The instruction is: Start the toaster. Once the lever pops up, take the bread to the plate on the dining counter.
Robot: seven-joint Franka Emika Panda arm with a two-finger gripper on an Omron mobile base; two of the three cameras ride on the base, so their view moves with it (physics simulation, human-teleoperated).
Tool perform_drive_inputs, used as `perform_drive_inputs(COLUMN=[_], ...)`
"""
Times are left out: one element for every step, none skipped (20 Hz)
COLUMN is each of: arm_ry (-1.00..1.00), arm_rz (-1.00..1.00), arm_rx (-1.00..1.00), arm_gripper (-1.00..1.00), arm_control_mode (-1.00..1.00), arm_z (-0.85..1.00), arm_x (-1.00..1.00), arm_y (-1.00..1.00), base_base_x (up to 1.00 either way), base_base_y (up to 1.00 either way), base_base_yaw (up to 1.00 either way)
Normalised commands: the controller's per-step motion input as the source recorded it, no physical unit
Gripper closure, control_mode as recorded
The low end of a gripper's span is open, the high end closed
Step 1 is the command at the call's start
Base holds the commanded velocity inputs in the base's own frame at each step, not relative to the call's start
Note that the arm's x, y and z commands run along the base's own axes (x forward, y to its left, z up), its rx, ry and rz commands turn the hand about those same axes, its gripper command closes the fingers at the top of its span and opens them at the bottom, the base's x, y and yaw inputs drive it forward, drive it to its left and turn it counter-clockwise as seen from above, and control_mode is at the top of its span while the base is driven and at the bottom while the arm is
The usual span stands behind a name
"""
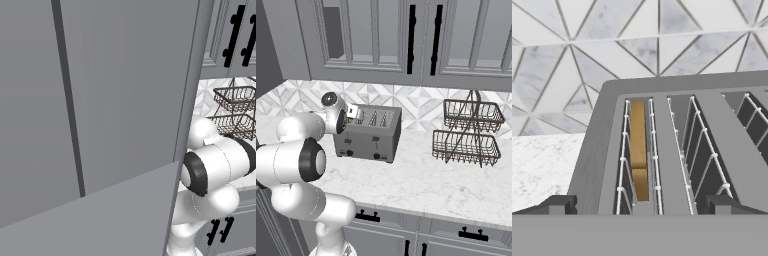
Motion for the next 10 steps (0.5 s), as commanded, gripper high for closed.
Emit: perform_drive_inputs(arm_ry=[0.0, 0.0, 0.0, 0.0, 0.0, 0.0, 0.0, 0.0, 0.0, 0.0], arm_rz=[0.0, 0.0, 0.0, 0.0, 0.0, 0.0, 0.0, 0.0, 0.0, 0.0], arm_rx=[0.0, 0.0, 0.0, 0.0, 0.0, 0.0, 0.0, 0.0, 0.0, 0.0], arm_gripper=[-1.0, -1.0, -1.0, -1.0, -1.0, -1.0, -1.0, -1.0, -1.0, -1.0], arm_control_mode=[-1.0, -1.0, -1.0, -1.0, -1.0, -1.0, -1.0, -1.0, -1.0, -1.0], arm_z=[0.0, 0.0, 0.0, 0.0, 0.0, 0.0, 0.0, 0.0, 0.0, 0.0], arm_x=[0.0, 0.0, 0.0, 0.0, 0.0, 0.0, 0.0, 0.0, 0.0, 0.0], arm_y=[0.0, 0.0, 0.0, 0.0, 0.0, 0.0, 0.0, 0.0, 0.0, 0.0], base_base_x=[0.0, 0.0, 0.0, 0.0, 0.0, 0.0, 0.0, 0.0, 0.0, 0.0], base_base_y=[0.0, 0.0, 0.0, 0.0, 0.0, 0.0, 0.0, 0.0, 0.0, 0.0], base_base_yaw=[0.0, 0.0, 0.0, 0.0, 0.0, 0.0, 0.0, 0.0, 0.0, 0.0])
